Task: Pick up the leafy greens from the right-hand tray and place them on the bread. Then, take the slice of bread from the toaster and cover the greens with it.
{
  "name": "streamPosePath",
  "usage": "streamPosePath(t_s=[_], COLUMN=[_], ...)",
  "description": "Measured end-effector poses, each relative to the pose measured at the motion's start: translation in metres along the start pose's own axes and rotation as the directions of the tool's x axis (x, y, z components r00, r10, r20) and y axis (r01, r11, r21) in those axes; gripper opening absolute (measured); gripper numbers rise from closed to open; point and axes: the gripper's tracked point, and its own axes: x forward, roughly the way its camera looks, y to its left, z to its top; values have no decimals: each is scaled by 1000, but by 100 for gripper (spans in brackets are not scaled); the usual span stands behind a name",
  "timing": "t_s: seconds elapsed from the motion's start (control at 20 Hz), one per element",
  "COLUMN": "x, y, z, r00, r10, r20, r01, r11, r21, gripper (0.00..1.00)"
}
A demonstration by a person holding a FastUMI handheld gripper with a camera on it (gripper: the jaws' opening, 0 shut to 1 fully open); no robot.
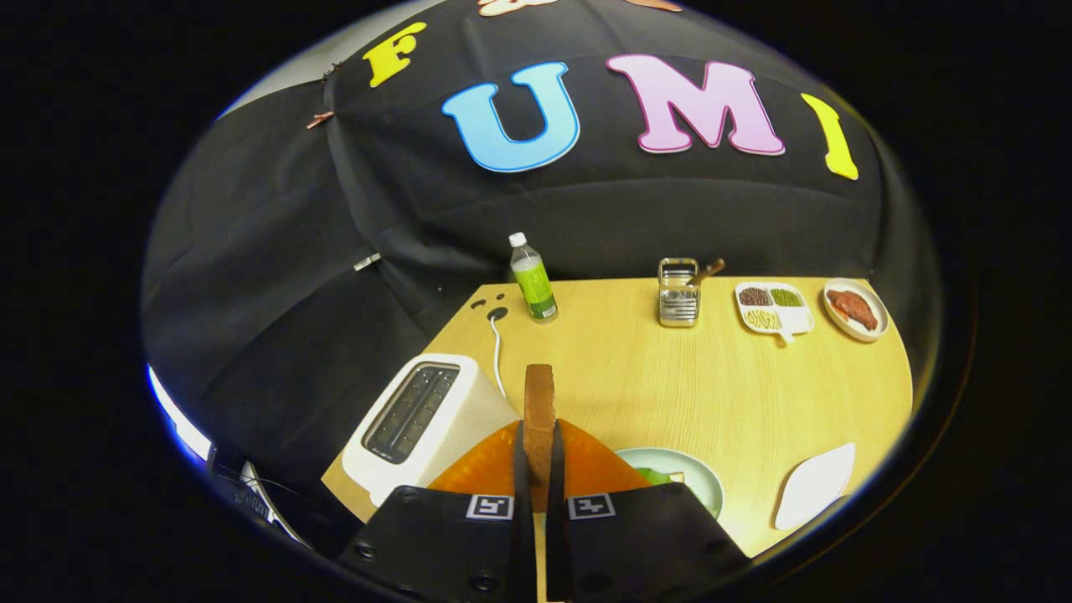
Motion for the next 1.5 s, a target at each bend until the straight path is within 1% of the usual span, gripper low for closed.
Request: streamPosePath(t_s=[0.2,0.45,0.75,0.9,1.15,1.2,1.25,1.4,1.45,1.5], x=[11,11,15,14,12,11,11,11,12,12], y=[-18,-39,-65,-74,-92,-96,-100,-113,-117,-122], z=[-26,-50,-72,-74,-83,-85,-87,-97,-100,-102], r00=[999,994,986,986,978,976,974,962,958,953], r10=[-16,-35,-77,-95,-144,-156,-171,-219,-235,-250], r20=[-52,-99,-145,-140,-151,-151,-152,-162,-167,-170], r01=[18,44,95,116,165,177,191,234,248,263], r11=[999,995,987,982,976,974,973,969,966,963], r21=[49,86,126,151,144,138,128,79,66,55], gripper=[9,9,9,9,10,12,12,19,23,28])
